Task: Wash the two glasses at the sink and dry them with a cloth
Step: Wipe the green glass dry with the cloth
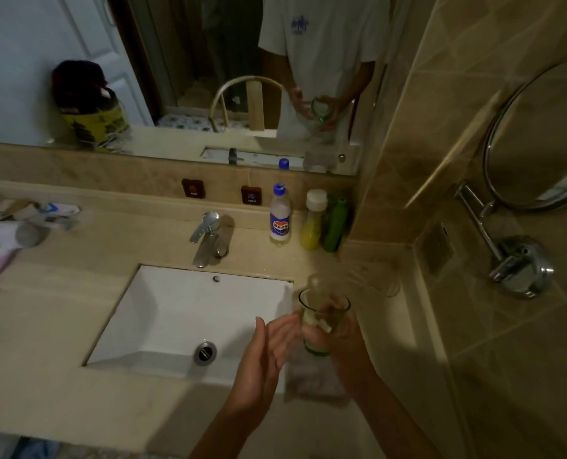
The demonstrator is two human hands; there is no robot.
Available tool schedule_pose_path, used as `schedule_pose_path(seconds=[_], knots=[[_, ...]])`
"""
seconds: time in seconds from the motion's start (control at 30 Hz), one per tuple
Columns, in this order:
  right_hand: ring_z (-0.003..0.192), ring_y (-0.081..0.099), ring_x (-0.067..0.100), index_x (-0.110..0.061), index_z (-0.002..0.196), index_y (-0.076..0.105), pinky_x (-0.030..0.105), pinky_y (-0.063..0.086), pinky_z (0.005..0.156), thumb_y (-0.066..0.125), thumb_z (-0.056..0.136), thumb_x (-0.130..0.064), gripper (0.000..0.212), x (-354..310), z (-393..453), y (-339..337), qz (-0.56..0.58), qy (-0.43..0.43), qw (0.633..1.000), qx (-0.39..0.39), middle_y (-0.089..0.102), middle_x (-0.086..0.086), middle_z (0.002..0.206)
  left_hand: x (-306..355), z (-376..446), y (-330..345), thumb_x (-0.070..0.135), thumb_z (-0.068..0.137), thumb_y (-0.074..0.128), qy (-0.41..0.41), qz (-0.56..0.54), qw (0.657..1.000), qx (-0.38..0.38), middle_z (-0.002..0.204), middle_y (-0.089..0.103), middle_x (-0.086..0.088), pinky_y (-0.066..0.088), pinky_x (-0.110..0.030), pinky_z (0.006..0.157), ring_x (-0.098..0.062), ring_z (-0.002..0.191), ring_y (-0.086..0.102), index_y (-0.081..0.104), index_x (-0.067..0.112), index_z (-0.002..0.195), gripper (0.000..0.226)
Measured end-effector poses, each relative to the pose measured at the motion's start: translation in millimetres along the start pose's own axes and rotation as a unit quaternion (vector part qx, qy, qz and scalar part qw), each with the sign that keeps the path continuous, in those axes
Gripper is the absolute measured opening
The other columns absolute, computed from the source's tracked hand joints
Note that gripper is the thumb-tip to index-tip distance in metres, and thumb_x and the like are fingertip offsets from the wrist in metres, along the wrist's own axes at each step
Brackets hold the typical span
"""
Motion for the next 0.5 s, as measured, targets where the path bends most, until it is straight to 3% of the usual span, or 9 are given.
schedule_pose_path(seconds=[0.1, 0.13, 0.23, 0.33, 0.4, 0.5], knots=[[0.110, 0.066, 0.029, -0.015, 0.128, 0.053, 0.048, 0.057, 0.091, 0.093, 0.051, -0.035, 0.089, 6, 16, -9, -0.006, 0.000, 1.000, 0.017, 0.066, 0.013, 0.120, 2, 2, -9, 0.058, 0.102, 0.030, -0.013, 0.027, 1.000, -0.005, 0.139, 0.064, -0.006, 0.042, -0.038, 0.112, -0.021, 0.132, 0.058, 0.064, 0.019, 0.131, 0.059], [0.109, 0.066, 0.032, -0.013, 0.126, 0.055, 0.052, 0.056, 0.091, 0.093, 0.049, -0.031, 0.087, 9, 21, -12, -0.017, 0.009, 0.999, 0.028, 0.067, 0.015, 0.119, 2, 4, -12, 0.053, 0.105, 0.029, -0.017, 0.070, 0.997, 0.006, 0.135, 0.067, -0.002, 0.044, -0.039, 0.109, -0.019, 0.129, 0.061, 0.062, 0.020, 0.131, 0.054], [0.101, 0.069, 0.020, -0.024, 0.115, 0.058, 0.034, 0.059, 0.078, 0.093, 0.041, -0.025, 0.083, 16, 38, -20, -0.043, 0.035, 0.996, 0.069, 0.069, 0.007, 0.114, -3, 17, -36, 0.039, 0.106, 0.041, -0.028, 0.221, 0.971, 0.091, 0.119, 0.073, 0.007, 0.050, -0.042, 0.107, -0.012, 0.115, 0.066, 0.064, 0.025, 0.123, 0.032], [0.100, 0.065, 0.021, -0.025, 0.113, 0.052, 0.036, 0.060, 0.079, 0.093, 0.042, -0.010, 0.084, 28, 59, -29, -0.061, 0.054, 0.992, 0.100, 0.065, 0.010, 0.117, -20, 30, -74, 0.029, 0.103, 0.054, -0.028, 0.352, 0.920, 0.169, 0.107, 0.071, 0.002, 0.053, -0.033, 0.092, -0.021, 0.108, 0.066, 0.067, 0.027, 0.108, 0.014], [0.103, 0.062, 0.018, -0.022, 0.124, 0.047, 0.030, 0.059, 0.081, 0.093, 0.048, 0.003, 0.092, 36, 75, -34, -0.086, 0.048, 0.989, 0.112, 0.061, 0.009, 0.122, -35, 36, -100, 0.021, 0.100, 0.060, -0.002, 0.448, 0.868, 0.213, 0.100, 0.069, 0.002, 0.047, -0.026, 0.082, -0.026, 0.106, 0.067, 0.070, 0.021, 0.106, 0.011], [0.120, 0.054, 0.027, -0.015, 0.139, 0.039, 0.050, 0.052, 0.098, 0.090, 0.055, 0.005, 0.101, 46, 97, -41, -0.144, 0.057, 0.980, 0.123, 0.054, 0.006, 0.129, -58, 36, -133, 0.027, 0.097, 0.064, -0.001, 0.561, 0.793, 0.238, 0.113, 0.072, -0.005, 0.047, -0.034, 0.093, -0.027, 0.111, 0.067, 0.073, 0.015, 0.111, 0.021]])
Point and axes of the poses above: each hand's wrist, its own z-axis towards the middle knuckle, its own y-axis out of the palm, x = y × z, the point moved 1 cm from there along z, towards the middle knuckle
